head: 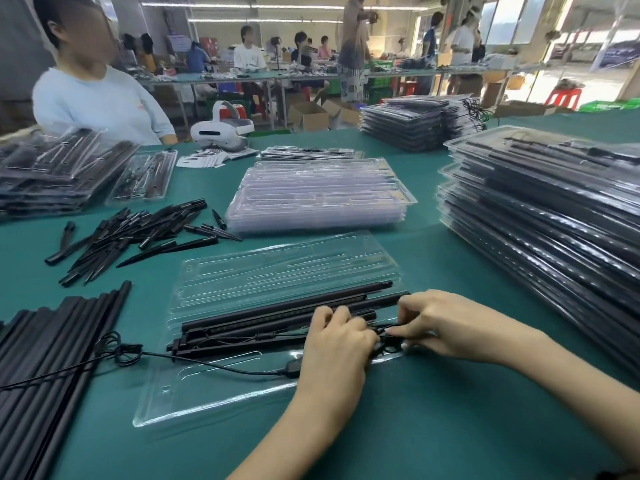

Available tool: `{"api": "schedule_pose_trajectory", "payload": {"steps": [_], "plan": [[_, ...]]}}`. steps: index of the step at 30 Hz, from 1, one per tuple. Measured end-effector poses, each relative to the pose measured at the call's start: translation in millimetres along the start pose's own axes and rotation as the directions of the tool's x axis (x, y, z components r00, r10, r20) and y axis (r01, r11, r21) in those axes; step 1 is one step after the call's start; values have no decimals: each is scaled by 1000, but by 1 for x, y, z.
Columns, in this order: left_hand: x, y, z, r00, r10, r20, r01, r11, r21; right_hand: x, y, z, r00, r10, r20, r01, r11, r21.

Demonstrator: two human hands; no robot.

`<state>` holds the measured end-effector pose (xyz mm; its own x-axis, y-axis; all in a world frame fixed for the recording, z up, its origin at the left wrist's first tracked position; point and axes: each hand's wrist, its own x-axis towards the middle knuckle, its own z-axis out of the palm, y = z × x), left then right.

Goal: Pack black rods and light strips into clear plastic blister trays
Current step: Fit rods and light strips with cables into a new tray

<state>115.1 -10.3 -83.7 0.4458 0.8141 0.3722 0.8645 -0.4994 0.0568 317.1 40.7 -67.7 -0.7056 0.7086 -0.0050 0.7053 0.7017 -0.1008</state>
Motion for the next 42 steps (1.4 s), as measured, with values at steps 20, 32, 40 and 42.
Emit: {"api": "schedule_pose_trajectory", "payload": {"steps": [20, 32, 40, 42], "plan": [[-21, 24, 11, 976, 27, 217, -31, 999, 13, -25, -15, 20, 989, 97, -110, -103, 993, -51], [-11, 15, 17, 950, 52, 308, -18, 993, -112, -6, 8, 7, 954, 274, -123, -162, 814, 557], [-12, 18, 16, 934, 52, 354, -19, 995, -97, 71, 35, 11, 726, 686, -41, -353, 423, 834], [-11, 16, 15, 930, 61, 363, -28, 995, -95, 84, 39, 10, 704, 711, -1, -349, 347, 870]]}}
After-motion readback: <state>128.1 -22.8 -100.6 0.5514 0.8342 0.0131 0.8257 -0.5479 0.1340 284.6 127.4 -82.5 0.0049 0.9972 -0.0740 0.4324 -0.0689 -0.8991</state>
